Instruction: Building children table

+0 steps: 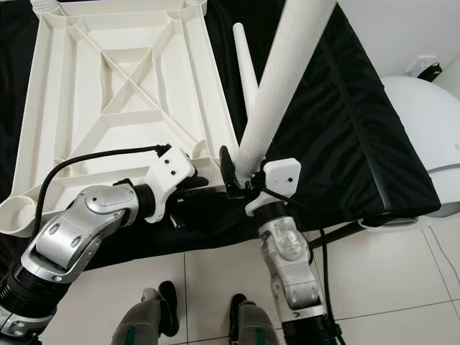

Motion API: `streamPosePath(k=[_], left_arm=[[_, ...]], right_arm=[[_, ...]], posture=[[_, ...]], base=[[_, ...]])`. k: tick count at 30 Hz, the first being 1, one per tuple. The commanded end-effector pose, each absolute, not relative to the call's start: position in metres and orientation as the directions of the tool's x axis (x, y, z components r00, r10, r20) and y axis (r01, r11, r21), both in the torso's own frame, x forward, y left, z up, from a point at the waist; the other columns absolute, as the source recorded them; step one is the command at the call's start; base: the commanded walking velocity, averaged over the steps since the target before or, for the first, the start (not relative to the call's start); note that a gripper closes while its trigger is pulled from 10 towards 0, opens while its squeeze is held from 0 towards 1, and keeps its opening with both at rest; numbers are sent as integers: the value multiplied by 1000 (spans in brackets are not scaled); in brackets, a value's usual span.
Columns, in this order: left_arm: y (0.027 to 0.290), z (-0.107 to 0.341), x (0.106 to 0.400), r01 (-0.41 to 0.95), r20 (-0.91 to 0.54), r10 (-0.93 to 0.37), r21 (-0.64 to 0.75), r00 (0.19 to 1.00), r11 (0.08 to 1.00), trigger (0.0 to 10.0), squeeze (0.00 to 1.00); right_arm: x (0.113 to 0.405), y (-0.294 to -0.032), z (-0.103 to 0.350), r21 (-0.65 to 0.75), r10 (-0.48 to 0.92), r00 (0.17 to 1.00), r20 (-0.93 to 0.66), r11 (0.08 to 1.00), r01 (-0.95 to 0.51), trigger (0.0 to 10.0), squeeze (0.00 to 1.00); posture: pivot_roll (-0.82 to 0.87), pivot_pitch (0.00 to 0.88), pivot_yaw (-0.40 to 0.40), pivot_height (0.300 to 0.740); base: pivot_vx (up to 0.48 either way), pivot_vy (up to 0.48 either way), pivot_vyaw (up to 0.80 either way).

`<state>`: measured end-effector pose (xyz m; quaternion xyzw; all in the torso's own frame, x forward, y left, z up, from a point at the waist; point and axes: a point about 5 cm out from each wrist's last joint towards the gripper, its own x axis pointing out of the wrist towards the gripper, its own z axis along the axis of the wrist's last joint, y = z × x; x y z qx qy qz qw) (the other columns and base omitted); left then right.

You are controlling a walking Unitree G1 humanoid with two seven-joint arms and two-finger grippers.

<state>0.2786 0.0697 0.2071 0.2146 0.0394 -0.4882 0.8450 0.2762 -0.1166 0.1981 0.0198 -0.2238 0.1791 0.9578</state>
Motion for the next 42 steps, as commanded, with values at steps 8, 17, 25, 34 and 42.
streamPosePath(k=[8,17,25,34,42], left_arm=[[68,191,276,875,-328,-824,319,462,364,10000,0],[70,186,279,874,-334,-819,317,467,369,10000,0],[71,186,280,874,-336,-819,320,466,366,10000,0],[72,184,279,879,-343,-821,318,456,356,10000,0],[74,184,278,881,-348,-822,318,452,350,10000,0]], right_arm=[[278,-126,203,-95,514,764,390,848,-522,10000,0],[279,-127,210,-135,650,676,348,748,-650,10000,0],[280,-134,215,-164,746,598,294,655,-737,10000,0],[284,-144,213,-209,839,509,192,542,-814,10000,0],[292,-156,210,-221,882,459,109,471,-854,10000,0]], posture=[[-49,270,-15,740],[-48,266,-17,740],[-49,273,-14,740],[-44,278,-10,740],[-38,282,-4,740]], base=[[0,0,0],[0,0,0],[0,0,0],[0,0,0],[0,0,0]])
